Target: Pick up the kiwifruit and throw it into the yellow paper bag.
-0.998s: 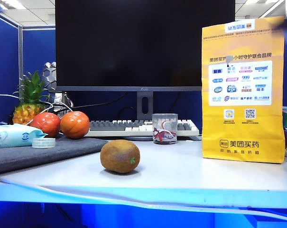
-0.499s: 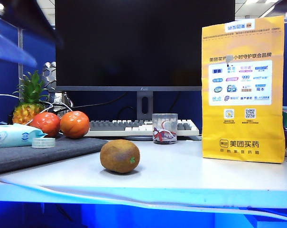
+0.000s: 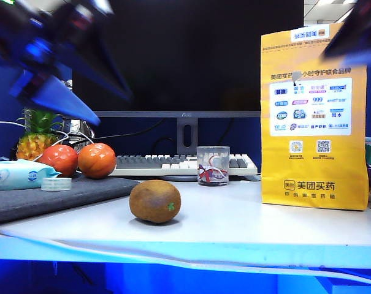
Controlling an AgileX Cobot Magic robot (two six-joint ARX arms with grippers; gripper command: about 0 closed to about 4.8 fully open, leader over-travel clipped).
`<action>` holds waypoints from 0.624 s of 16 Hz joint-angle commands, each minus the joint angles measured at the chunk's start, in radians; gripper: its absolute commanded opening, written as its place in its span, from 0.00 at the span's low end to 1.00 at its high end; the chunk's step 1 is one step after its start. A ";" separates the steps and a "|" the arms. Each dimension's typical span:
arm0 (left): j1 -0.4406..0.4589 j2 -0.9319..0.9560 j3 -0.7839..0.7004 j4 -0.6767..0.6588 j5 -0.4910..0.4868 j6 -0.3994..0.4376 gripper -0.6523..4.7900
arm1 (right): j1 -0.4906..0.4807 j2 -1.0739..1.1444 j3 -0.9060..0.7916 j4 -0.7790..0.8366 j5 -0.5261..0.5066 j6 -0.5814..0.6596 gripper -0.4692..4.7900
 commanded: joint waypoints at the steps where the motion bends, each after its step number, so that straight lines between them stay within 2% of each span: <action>1: -0.134 0.131 0.097 -0.066 -0.237 -0.165 1.00 | 0.001 0.110 0.057 0.019 -0.111 -0.003 0.41; 2: -0.171 0.178 0.132 -0.084 -0.283 -0.236 1.00 | 0.001 0.123 0.064 0.025 -0.119 -0.003 0.41; 4: -0.210 0.253 0.189 -0.111 -0.310 -0.313 1.00 | 0.001 0.124 0.064 0.045 -0.124 -0.003 0.41; 6: -0.233 0.353 0.277 -0.198 -0.392 -0.360 1.00 | 0.001 0.122 0.064 0.063 -0.163 -0.003 0.41; 7: -0.233 0.388 0.309 -0.239 -0.393 -0.374 1.00 | 0.001 0.122 0.064 0.064 -0.172 -0.003 0.41; 10: -0.233 0.427 0.328 -0.261 -0.468 -0.381 1.00 | 0.002 0.122 0.064 0.063 -0.210 -0.003 0.41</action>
